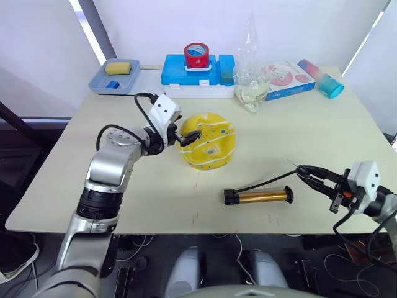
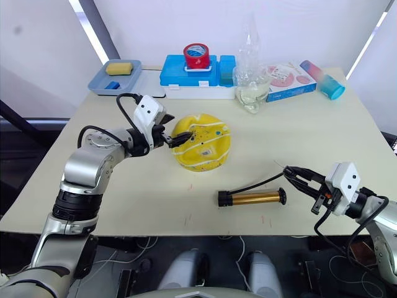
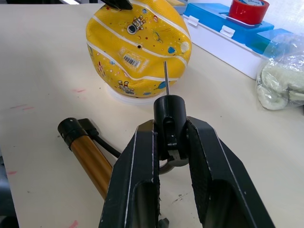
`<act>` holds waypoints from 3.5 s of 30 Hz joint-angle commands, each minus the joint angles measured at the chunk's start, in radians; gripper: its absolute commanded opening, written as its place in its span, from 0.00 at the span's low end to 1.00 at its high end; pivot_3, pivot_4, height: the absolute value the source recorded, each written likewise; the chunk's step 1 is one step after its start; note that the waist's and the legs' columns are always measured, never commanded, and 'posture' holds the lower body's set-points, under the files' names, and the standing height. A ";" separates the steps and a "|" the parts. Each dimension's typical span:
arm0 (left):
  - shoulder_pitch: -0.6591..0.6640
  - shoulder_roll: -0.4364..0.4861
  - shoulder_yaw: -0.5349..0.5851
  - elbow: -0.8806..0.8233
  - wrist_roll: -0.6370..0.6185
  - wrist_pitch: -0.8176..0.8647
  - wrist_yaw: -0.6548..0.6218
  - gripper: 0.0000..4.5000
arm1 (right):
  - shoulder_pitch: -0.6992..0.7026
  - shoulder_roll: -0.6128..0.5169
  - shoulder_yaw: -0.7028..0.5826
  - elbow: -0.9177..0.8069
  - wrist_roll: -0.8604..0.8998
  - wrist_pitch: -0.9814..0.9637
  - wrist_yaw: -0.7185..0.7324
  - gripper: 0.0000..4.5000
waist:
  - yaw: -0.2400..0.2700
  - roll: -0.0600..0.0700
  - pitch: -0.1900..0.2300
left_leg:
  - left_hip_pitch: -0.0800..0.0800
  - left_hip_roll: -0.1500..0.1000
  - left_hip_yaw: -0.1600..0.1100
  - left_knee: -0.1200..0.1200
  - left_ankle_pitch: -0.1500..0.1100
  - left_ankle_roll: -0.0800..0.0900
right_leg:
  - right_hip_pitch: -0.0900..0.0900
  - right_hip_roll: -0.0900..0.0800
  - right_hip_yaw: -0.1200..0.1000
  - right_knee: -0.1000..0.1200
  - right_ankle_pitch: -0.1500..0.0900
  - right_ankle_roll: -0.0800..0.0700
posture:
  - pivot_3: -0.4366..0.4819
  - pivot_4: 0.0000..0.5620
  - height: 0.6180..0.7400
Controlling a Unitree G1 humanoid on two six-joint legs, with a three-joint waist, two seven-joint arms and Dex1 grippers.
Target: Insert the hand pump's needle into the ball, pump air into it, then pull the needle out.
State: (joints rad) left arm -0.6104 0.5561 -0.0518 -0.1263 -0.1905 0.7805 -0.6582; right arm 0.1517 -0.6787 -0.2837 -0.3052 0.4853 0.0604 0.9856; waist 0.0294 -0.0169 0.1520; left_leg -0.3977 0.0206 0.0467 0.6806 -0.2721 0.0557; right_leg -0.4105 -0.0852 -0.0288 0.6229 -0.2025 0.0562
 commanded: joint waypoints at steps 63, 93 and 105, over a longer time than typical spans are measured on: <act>0.060 -0.168 -0.017 0.007 0.023 -0.128 0.131 0.03 | -1.203 0.157 0.596 0.333 0.043 1.335 -0.321 0.07 | 0.000 0.000 0.000 | -0.004 -0.002 -0.004 0.002 0.000 0.000 | 0.000 -0.001 -0.002 0.001 0.001 0.001 | 0.48 0.27 0.97; 0.083 -0.173 -0.013 0.022 0.042 -0.139 0.140 0.03 | -1.389 0.396 0.700 0.801 -0.183 1.228 -0.277 0.07 | -0.017 0.001 0.000 | -0.003 -0.004 -0.006 0.002 0.000 0.000 | 0.000 -0.001 -0.002 0.002 0.003 0.003 | 0.48 0.27 0.97; 0.077 -0.177 -0.009 0.033 0.040 -0.135 0.143 0.03 | -1.371 0.404 0.738 0.802 -0.242 1.193 -0.238 0.07 | -0.017 0.001 0.000 | -0.003 -0.004 -0.006 0.002 0.000 0.000 | 0.000 -0.001 -0.002 0.002 0.003 0.003 | 0.48 0.27 0.97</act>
State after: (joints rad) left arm -0.5396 0.3873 -0.0448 -0.0978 -0.1474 0.6404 -0.5167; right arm -1.2200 -0.2724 0.4371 0.5108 0.2605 1.2595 0.7390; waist 0.0126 -0.0161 0.1517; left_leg -0.4009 0.0164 0.0403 0.6823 -0.2720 0.0554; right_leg -0.4109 -0.0864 -0.0310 0.6248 -0.1999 0.0596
